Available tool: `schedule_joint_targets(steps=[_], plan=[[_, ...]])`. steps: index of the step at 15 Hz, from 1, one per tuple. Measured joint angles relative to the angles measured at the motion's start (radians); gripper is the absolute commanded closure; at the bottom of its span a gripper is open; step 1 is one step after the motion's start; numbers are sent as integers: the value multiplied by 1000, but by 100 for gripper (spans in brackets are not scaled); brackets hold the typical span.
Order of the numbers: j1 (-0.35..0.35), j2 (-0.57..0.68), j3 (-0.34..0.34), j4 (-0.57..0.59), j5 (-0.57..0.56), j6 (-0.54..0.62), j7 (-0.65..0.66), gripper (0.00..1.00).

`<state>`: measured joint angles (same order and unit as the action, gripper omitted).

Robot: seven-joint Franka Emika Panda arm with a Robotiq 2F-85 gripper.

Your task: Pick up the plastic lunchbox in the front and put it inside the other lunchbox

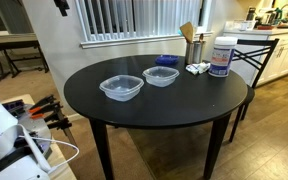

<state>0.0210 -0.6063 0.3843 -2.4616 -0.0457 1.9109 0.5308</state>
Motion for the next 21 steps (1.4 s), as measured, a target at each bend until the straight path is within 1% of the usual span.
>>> schedule_joint_targets(steps=[2,3,6,9,11,16,18,21], plan=[[0,20,-16,16,-16,5,-11,0],[-3,32,-38,23,-28,10,-25,0],[-20,84,-156,46,-42,28,-111,0],[-44,171,-277,88,-37,41,-200,0],[-52,246,-332,123,-32,49,-231,0],[-59,418,-389,235,-31,60,-241,0],[-60,450,-404,271,-31,60,-241,0],[-60,457,-407,280,-31,60,-241,0]])
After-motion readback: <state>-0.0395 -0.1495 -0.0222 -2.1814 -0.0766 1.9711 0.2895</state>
